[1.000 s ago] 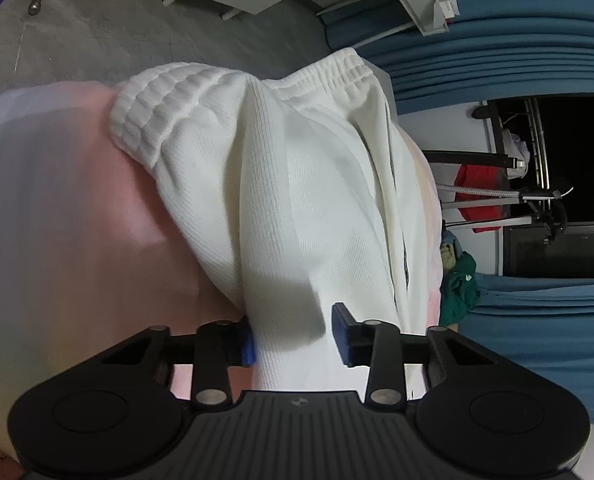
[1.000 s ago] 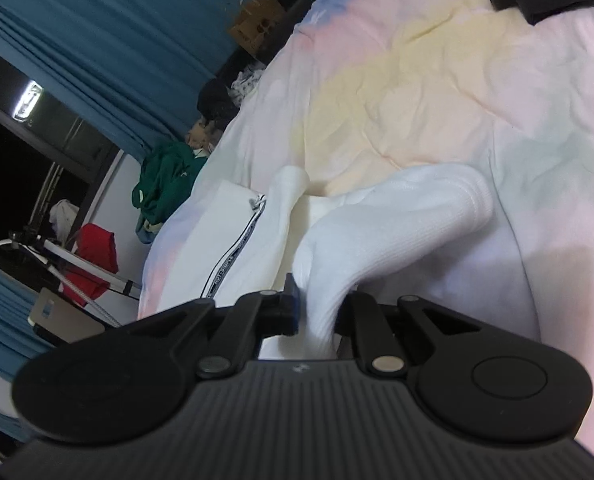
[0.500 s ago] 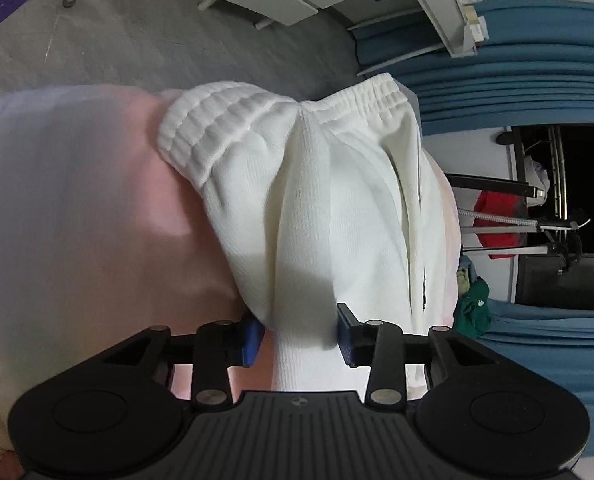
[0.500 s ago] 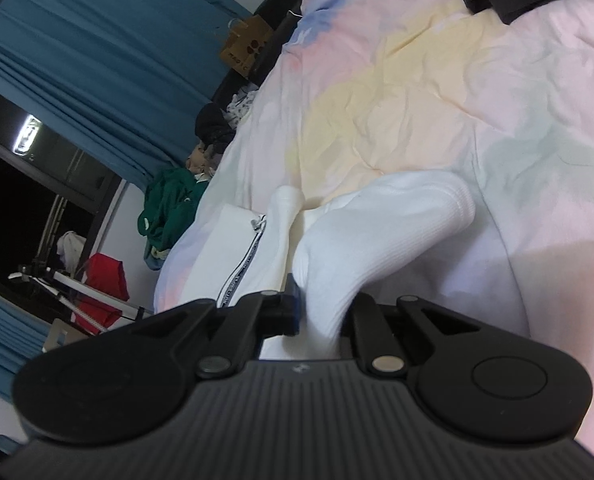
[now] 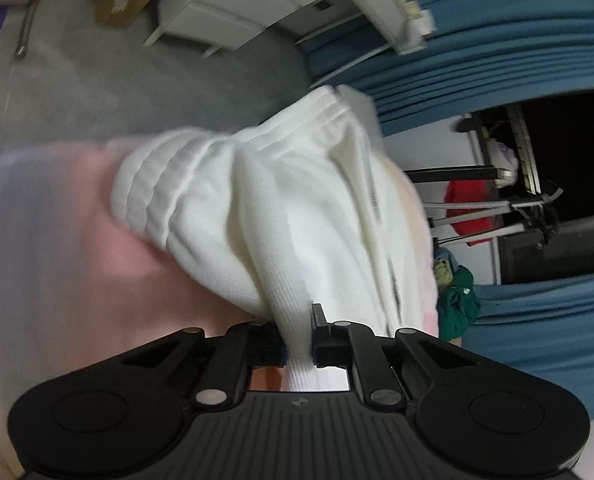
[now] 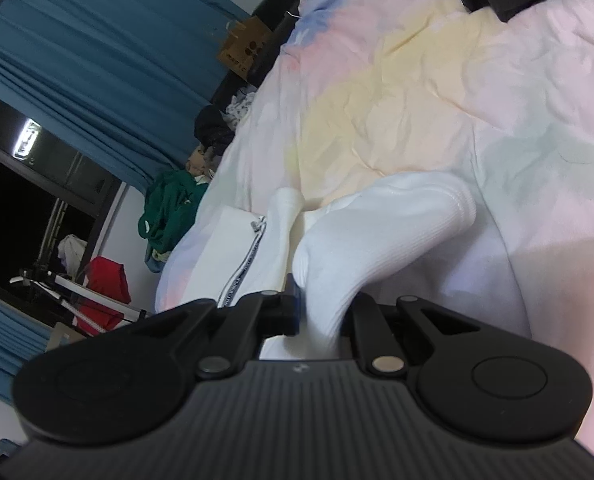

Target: Fold clothes

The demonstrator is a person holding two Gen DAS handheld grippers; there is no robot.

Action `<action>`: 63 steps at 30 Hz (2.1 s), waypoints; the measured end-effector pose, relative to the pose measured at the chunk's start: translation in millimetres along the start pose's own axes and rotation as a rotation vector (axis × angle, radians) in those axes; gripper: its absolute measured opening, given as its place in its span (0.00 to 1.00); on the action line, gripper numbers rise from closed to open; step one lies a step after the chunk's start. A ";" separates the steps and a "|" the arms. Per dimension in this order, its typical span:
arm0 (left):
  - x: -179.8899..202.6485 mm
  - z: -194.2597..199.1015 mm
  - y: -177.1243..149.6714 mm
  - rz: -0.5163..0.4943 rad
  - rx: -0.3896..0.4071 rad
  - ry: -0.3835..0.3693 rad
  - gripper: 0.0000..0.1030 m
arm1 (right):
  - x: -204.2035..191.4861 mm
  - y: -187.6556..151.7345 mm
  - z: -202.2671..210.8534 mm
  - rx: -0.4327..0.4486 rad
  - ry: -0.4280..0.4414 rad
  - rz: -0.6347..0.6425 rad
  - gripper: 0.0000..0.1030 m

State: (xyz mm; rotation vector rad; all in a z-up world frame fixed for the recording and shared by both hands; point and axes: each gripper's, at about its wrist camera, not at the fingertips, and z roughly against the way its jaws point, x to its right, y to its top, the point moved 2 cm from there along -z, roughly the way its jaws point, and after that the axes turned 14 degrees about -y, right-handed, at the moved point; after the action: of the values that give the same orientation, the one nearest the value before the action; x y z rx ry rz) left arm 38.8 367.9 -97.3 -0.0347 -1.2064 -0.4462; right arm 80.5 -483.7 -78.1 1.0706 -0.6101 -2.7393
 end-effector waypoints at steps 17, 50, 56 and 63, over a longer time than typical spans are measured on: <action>97.5 19.8 14.7 -0.188 -0.008 -0.140 0.07 | -41.2 23.8 20.8 0.033 0.076 0.039 0.08; 117.5 -226.0 85.3 -0.298 -0.078 -0.063 0.84 | -158.4 -2.4 -155.5 0.000 0.242 0.214 0.64; 71.1 -151.6 49.6 -0.162 -0.055 -0.089 0.86 | -95.3 0.8 -137.1 -0.169 0.178 0.032 0.64; 50.5 -142.1 29.0 -0.109 -0.081 -0.117 0.87 | -66.5 -34.3 -137.1 -0.469 0.115 0.066 0.64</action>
State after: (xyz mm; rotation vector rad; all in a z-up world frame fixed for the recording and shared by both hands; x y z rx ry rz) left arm 190.1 341.6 -97.7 -0.0658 -1.3090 -0.5954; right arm 222.8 -478.5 -142.5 1.0513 0.0190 -2.5499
